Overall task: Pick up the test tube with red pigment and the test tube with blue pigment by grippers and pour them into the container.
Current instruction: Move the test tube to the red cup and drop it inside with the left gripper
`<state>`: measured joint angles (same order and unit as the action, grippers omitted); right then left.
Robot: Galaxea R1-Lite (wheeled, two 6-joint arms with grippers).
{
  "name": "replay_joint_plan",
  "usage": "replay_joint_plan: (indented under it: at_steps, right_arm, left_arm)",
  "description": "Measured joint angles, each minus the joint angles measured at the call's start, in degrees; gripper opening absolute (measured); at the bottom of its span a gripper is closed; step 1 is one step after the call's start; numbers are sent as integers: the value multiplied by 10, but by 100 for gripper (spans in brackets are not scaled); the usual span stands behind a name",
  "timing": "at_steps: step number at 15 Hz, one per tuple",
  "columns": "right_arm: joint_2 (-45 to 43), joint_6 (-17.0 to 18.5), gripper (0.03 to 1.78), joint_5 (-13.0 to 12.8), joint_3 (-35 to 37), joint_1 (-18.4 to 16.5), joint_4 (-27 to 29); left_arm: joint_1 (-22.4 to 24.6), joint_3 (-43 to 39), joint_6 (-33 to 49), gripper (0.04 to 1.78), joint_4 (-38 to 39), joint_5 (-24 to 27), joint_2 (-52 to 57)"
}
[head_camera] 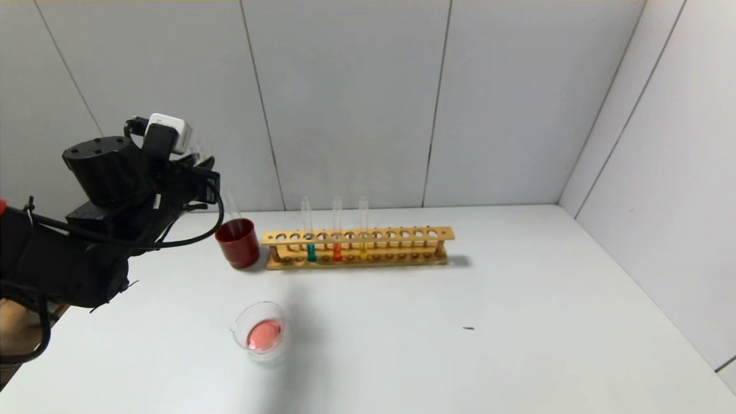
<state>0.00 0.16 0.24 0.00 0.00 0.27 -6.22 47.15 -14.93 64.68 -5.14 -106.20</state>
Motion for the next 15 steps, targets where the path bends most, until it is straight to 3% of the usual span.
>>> replay_joint_plan:
  at_steps: [2, 15]
  right_arm:
    - [0, 0, 175, 0, 0, 0, 0]
    - [0, 0, 175, 0, 0, 0, 0]
  left_arm:
    - [0, 6, 9, 32, 0, 43, -19]
    - [0, -23, 65, 32, 3, 50, -105]
